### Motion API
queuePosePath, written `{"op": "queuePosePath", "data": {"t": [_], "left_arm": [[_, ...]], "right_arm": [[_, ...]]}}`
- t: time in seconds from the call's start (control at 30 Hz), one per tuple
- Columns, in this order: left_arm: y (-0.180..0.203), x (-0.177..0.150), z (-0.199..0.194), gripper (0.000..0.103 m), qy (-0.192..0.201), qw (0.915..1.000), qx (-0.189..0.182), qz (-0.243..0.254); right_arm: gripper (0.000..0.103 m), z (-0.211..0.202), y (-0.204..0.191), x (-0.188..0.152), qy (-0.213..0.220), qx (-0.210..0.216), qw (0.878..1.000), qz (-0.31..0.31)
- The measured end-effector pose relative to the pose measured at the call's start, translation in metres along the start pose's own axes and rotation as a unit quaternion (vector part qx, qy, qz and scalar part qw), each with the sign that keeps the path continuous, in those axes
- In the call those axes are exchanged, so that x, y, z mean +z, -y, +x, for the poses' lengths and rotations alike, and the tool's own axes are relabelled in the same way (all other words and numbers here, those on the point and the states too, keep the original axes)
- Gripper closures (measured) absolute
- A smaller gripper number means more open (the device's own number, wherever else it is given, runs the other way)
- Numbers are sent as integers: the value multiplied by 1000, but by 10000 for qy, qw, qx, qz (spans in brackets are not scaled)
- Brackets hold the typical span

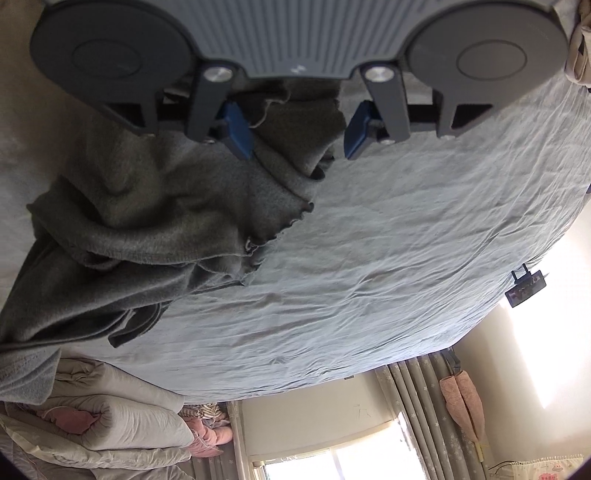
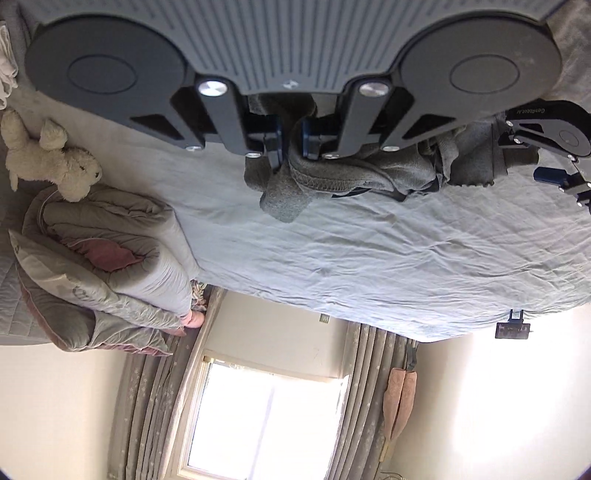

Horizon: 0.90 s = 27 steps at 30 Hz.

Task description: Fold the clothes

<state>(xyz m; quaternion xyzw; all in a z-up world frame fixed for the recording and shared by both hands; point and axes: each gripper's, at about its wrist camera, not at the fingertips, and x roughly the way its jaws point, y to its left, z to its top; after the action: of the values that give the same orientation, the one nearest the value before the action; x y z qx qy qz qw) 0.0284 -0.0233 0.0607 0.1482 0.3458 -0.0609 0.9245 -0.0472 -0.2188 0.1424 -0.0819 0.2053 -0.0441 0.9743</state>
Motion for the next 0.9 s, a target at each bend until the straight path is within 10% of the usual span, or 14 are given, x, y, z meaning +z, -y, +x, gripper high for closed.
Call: {"op": "queuePosePath", "data": {"t": [0.1,0.27,0.33,0.4,0.47,0.67,0.73,0.87,0.9], "left_arm": [[1,-2,-3,102,-126,9993,-356,-73],[1,-6,-9,103,-251,9946,-969,-279],[4,-7,-11,95,-196,9924,-1184,-267],[8,-8,-10,42,-149,9907,-1319,-300],[14,-9,-9,23,25,9905,-1344,-293],[31,-10,10,23,18,9913,-1304,-188],[38,-14,20,30,-95,9922,-1235,-123],[37,-15,15,97,47,9911,-1330,-39],[30,-13,13,97,16,9894,-1440,-169]], "right_arm": [[93,-23,14,15,370,-168,9992,14],[91,-9,50,2,-208,-554,9981,185],[89,11,63,-14,-744,-565,9953,255],[84,22,77,-25,-1019,-602,9918,484],[74,22,82,-30,-1054,-529,9907,679],[16,4,43,-30,-534,-20,9985,-100],[16,2,27,-33,-431,51,9981,-442],[22,18,-2,-50,-932,795,9879,-949],[28,26,-10,-56,-1152,923,9826,-1127]]}}
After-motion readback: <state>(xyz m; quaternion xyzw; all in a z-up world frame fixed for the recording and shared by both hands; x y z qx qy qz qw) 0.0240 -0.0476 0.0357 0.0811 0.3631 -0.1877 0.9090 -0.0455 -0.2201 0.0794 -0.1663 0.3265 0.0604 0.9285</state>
